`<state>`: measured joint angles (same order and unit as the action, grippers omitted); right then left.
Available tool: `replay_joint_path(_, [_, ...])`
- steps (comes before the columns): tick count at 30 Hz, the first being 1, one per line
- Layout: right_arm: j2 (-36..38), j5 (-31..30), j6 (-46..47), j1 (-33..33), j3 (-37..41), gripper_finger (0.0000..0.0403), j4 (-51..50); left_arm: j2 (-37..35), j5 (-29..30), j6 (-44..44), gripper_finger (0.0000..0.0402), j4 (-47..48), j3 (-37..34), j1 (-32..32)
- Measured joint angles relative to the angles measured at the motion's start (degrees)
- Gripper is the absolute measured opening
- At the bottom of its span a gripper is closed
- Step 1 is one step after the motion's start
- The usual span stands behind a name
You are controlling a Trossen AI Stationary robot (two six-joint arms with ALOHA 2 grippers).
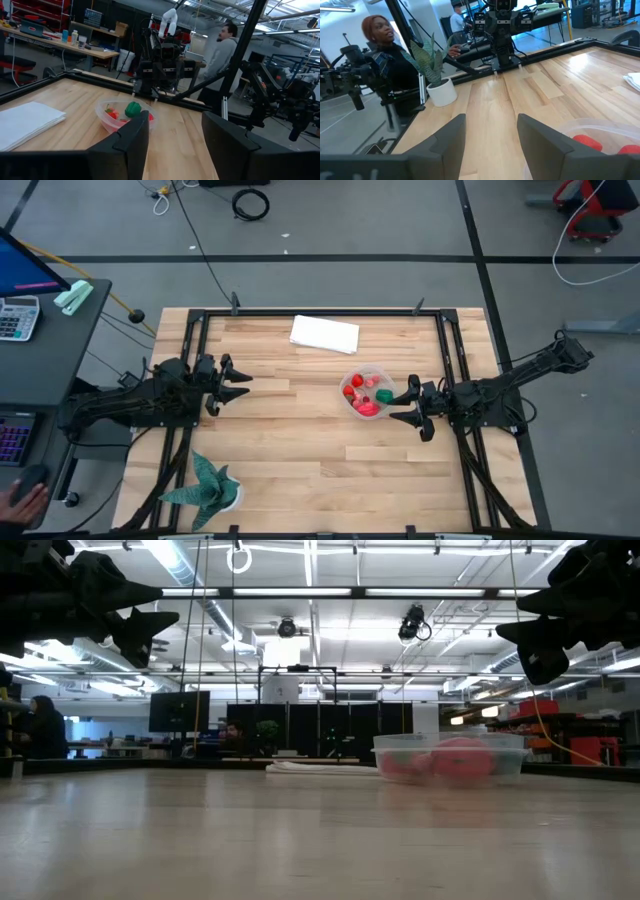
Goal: Pick and placing Produce into tupperware
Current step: Return to Home Position
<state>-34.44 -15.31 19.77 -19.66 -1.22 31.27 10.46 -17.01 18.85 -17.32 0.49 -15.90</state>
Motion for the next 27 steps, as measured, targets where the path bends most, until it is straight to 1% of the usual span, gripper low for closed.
replay_joint_path(9, [0.0,0.0,0.0,0.0,0.0,0.0187,0.0,0.0,0.0,0.0,0.0194,0.0,0.0,0.0])
replay_joint_path(16, [0.0,0.0,0.0,0.0,0.0,0.0187,0.0,0.0,0.0,0.0,0.0188,0.0,0.0,0.0])
replay_joint_path(27, [0.0,0.0,0.0,0.0,0.0,0.0187,0.0,0.0,0.0,0.0,0.0193,0.0,0.0,0.0])
